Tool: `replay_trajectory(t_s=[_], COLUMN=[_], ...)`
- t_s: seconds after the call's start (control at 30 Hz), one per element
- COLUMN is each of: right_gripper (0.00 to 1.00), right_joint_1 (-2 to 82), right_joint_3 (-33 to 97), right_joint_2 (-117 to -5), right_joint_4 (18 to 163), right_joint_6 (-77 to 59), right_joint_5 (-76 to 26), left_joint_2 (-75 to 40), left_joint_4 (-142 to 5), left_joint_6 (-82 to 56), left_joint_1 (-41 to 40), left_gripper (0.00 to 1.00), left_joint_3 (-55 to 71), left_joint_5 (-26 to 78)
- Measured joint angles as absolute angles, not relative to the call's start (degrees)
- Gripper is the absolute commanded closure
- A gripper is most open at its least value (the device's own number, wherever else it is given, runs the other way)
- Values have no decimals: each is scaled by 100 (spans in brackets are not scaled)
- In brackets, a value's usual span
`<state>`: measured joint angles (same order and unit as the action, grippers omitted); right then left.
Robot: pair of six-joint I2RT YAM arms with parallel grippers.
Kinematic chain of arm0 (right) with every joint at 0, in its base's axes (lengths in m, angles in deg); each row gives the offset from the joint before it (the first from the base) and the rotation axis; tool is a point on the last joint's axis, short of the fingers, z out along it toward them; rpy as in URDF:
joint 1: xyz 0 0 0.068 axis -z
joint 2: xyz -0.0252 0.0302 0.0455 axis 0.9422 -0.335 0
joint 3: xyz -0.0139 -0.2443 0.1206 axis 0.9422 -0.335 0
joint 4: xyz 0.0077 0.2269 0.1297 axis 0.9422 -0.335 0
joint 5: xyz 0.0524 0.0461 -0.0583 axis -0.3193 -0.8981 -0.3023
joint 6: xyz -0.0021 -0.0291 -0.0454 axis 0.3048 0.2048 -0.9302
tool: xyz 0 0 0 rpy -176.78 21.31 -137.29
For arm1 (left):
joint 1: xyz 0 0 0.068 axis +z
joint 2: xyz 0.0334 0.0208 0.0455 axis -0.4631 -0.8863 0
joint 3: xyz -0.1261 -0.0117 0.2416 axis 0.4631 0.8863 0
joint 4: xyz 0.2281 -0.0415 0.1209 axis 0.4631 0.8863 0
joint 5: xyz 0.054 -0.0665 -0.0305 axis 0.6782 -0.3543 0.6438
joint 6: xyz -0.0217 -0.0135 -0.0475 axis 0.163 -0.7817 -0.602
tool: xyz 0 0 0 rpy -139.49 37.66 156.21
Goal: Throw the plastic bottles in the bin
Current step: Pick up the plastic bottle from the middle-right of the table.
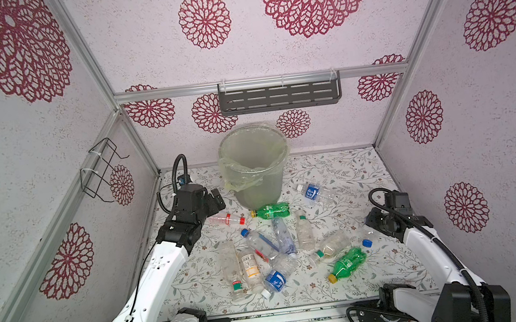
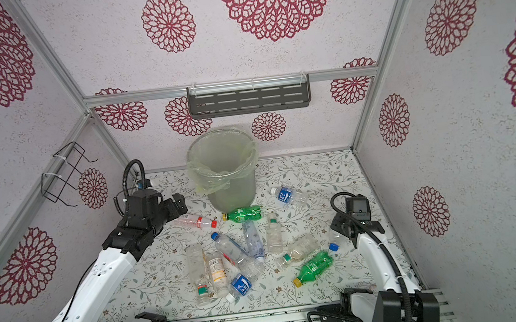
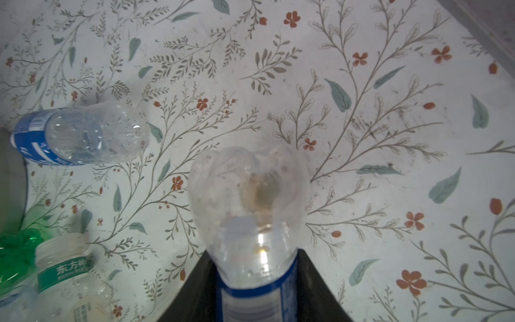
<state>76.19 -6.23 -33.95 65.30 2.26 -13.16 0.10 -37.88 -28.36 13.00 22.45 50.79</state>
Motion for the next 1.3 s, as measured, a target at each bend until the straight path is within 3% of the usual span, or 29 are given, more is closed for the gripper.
replay_trajectory(t_s=[0.5,1.3], right_gripper=[68,70], right_joint_1=[6941,5503], right_joint_3=[-132,1706], right_joint_2=[-3118,-4134], right_joint_4=[6751,7197], right_joint_6=[678,777], right_joint_5=[-1797,-1692], left_joint_2=[-677,-976], left_joint_4=[-3836,-4134], left_joint_6=[-3549,-3894], left_joint_1=[2465,2543], left_gripper=[3,3], left_joint_3=[2273,2358], left_joint_5=[3833,3085])
